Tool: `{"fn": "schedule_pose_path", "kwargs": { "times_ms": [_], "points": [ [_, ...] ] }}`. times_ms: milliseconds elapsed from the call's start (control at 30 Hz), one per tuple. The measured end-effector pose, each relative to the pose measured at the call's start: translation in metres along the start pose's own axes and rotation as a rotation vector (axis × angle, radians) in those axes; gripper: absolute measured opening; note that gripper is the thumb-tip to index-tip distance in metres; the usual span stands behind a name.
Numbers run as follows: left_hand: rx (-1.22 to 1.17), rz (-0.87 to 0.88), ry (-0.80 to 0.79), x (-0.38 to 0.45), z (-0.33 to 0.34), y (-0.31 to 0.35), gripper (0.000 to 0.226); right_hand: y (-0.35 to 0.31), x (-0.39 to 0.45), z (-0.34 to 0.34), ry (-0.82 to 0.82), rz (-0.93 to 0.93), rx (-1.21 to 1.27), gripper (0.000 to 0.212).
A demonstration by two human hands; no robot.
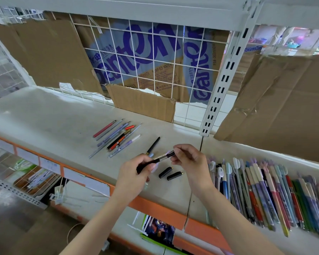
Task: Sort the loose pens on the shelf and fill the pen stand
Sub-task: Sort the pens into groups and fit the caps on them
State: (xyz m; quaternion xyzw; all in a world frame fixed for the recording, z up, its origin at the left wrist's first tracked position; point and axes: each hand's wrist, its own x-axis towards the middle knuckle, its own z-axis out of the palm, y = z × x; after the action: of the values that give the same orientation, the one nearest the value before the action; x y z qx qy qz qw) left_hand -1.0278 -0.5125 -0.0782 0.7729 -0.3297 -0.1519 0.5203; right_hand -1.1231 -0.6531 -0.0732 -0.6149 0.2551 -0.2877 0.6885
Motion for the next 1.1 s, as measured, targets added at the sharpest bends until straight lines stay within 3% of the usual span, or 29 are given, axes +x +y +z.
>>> {"fn": "schedule_pose_path", "kwargs": {
  "times_ms": [100,167,267,367,467,600,800,933,1100],
  "points": [
    [0.130,0.183,0.143,0.000,0.011,-0.002,0.009,-0.001,0.002,0.003,0.057,0.033,0.086,0.010],
    [0.200,0.296,0.202,0.001,0.018,-0.004,0.020,-0.001,0.004,0.004,0.095,0.093,0.198,0.010],
    [0.242,0.324,0.226,0.003,0.025,-0.005,0.024,0.000,0.007,0.002,0.127,0.140,0.282,0.008],
    [0.138,0.062,0.068,0.007,0.025,0.001,0.019,0.002,0.006,-0.003,0.084,0.113,0.204,0.006],
    [-0.169,-0.260,-0.123,0.013,0.017,0.006,0.027,0.003,0.006,-0.008,0.016,0.098,0.122,0.005],
    [-0.497,-0.500,-0.332,0.013,0.007,0.011,0.027,-0.002,0.009,-0.013,-0.091,0.062,0.077,0.008],
    [-0.888,-0.647,-0.507,0.009,0.007,0.018,0.017,-0.013,0.011,-0.009,-0.161,0.033,0.116,0.011],
    [-0.933,-0.608,-0.532,0.009,0.008,0.026,0.020,-0.022,0.014,-0.006,-0.204,0.024,0.054,0.009],
    [-1.062,-0.608,-0.531,0.014,0.015,0.036,0.019,-0.024,0.019,-0.007,-0.117,-0.007,-0.010,0.008]
  ]
}}
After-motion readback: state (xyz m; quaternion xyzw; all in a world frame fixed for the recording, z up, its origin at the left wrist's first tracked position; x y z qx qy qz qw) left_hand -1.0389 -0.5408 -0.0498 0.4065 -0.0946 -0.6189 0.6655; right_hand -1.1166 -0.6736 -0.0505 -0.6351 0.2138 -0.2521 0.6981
